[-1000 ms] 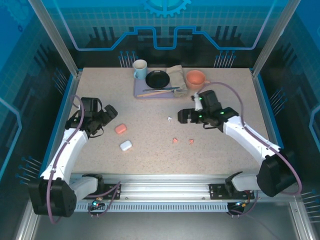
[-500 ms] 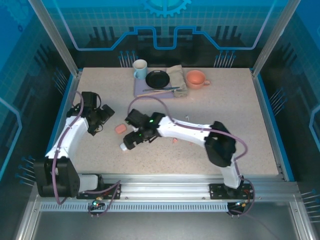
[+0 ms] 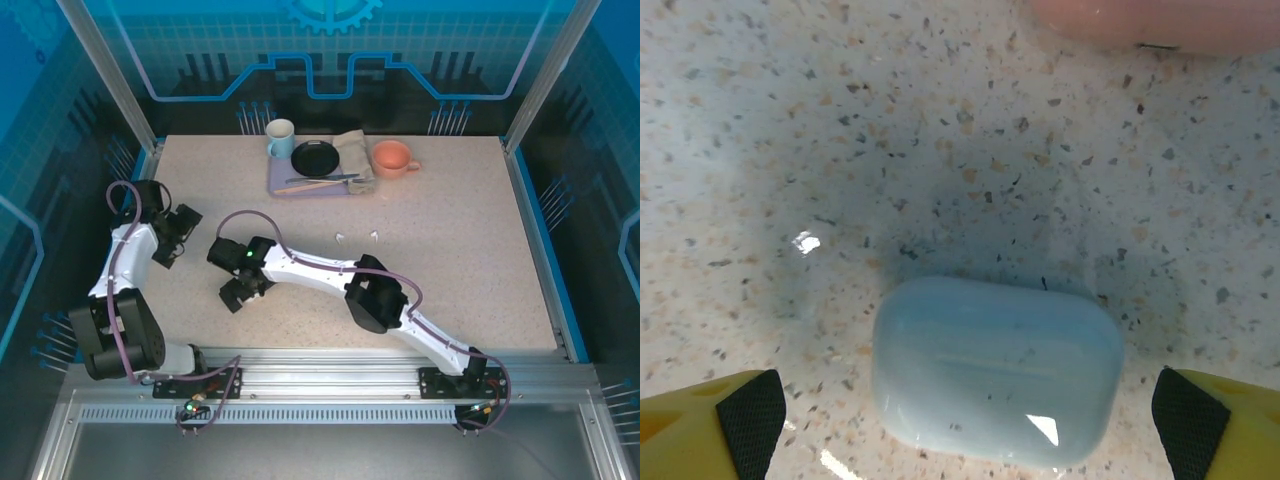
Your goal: Insert wireless bluetooth earbuds into charging case
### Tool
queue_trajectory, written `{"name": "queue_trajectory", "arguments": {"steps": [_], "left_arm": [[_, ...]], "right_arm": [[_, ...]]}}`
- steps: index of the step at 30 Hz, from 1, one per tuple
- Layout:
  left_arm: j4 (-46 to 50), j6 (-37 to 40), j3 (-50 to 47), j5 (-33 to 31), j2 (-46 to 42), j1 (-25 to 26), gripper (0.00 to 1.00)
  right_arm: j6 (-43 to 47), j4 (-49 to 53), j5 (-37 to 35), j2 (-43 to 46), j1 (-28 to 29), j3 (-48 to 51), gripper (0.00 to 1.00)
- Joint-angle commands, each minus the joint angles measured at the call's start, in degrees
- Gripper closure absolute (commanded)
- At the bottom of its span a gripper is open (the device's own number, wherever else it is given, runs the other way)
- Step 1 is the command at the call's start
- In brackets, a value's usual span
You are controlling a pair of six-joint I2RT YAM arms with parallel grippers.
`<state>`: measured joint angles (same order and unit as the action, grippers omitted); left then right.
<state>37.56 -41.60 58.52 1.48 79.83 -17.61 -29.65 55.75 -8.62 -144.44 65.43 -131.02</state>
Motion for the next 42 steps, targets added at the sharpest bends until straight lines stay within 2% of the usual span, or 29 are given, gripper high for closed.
{"name": "queue_trajectory", "arguments": {"steps": [1, 13, 23, 32, 42], "left_arm": [[-0.48, 1.7, 0.01, 2.63, 0.98, -1.29, 0.01], [-1.52, 2.93, -0.69, 3.64, 0.76, -1.72, 0.01], [-2.06, 2.56, -0.91, 4.5, 0.82, -1.72, 0.01], [-2.16, 2.84, -0.5, 6.11, 0.6, -1.73, 0.01], [-2.58, 2.49, -0.46, 9.05, -0.76, 0.41, 0.01]], "right_arm": [[-0.83, 3.58, -0.56, -2.44, -0.04, -3.31, 0.02], [-1.64, 3.86, -2.98, -5.17, -0.78, -5.56, 0.05], [-1.77, 4.36, -2.34, -5.3, -1.14, -6.64, 0.17], [-3.28, 2.31, -5.34, 0.07, -2.21, 0.35, 0.34], [-7.65, -1.14, -7.55, 9.26, -7.11, 13.58, 0.36]]}}
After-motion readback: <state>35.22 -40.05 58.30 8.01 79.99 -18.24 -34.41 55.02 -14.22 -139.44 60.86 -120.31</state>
